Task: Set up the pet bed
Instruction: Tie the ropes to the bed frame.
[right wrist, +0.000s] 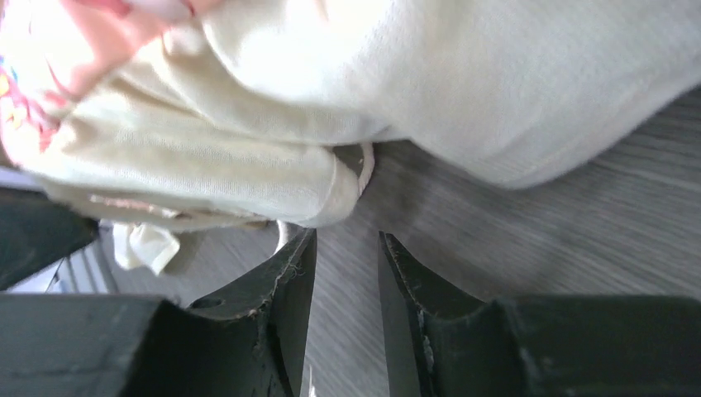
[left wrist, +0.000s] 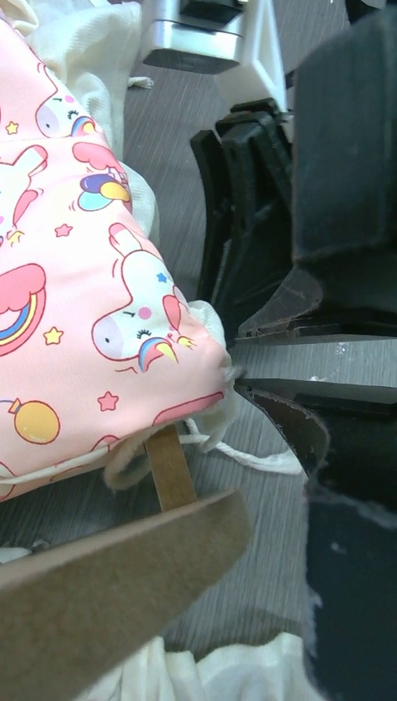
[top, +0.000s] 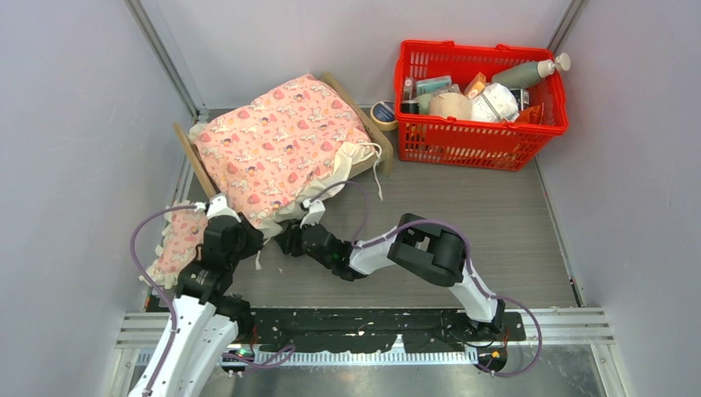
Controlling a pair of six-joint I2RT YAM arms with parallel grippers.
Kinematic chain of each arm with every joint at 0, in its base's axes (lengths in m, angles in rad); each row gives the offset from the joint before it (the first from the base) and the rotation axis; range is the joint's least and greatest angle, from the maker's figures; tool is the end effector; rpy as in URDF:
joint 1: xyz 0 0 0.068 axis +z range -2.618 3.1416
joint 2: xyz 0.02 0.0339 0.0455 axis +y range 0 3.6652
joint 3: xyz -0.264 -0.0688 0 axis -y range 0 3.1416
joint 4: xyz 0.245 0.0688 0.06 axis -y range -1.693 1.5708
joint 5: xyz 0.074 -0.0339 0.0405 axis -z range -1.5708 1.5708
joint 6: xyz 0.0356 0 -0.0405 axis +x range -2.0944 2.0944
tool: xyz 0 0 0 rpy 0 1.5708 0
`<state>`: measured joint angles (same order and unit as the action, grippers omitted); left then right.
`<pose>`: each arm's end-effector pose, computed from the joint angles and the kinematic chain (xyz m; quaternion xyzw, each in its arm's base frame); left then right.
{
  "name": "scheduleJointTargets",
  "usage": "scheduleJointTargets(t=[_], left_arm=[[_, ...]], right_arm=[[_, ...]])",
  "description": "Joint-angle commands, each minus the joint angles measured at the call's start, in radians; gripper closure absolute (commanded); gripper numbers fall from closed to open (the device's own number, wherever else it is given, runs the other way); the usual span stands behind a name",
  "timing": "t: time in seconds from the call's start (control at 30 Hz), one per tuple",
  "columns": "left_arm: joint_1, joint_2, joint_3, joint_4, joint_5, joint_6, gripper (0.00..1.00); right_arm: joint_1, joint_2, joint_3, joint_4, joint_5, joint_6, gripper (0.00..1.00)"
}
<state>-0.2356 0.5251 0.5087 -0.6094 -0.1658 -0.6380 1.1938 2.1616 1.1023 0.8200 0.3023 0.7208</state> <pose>0.1238 -0.0237 0.2379 -0.2143 0.8619 -0.1251 0.4422 0.1734 0.4091 0.1229 -0.0918 0.7776 0.4311 0.4484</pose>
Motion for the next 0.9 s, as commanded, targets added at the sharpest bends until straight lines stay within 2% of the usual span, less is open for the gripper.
scheduleJointTargets(t=[0.0, 0.23, 0.4, 0.63, 0.7, 0.77, 0.83, 0.87], left_arm=[[-0.002, -0.052, 0.06, -0.042, -0.029, 0.043, 0.75], [-0.002, -0.137, 0.093, -0.097, -0.145, 0.004, 0.66], [-0.002, -0.199, 0.111, -0.117, -0.242, 0.003, 0.62], [-0.002, -0.254, 0.151, -0.13, -0.274, 0.003, 0.6], [-0.002, -0.26, 0.151, -0.135, -0.275, 0.003, 0.6], [-0.002, -0.263, 0.147, -0.136, -0.277, 0.01, 0.6], [-0.002, -0.26, 0.148, -0.137, -0.274, 0.031, 0.6], [-0.002, -0.26, 0.149, -0.137, -0.272, 0.042, 0.6]], right_arm=[[0.004, -0.006, 0.117, -0.197, 0.112, -0.03, 0.61], [0.012, 0.086, 0.285, -0.299, 0.155, -0.041, 0.61], [0.021, 0.147, 0.39, -0.454, 0.178, -0.037, 0.61], [0.039, 0.234, 0.55, -0.628, 0.21, -0.04, 0.59], [0.046, 0.242, 0.577, -0.682, 0.239, -0.04, 0.64], [0.052, 0.234, 0.573, -0.721, 0.26, -0.035, 0.82], [0.06, 0.211, 0.546, -0.711, 0.281, -0.033, 0.93], [0.063, 0.201, 0.512, -0.694, 0.292, -0.044, 0.94]])
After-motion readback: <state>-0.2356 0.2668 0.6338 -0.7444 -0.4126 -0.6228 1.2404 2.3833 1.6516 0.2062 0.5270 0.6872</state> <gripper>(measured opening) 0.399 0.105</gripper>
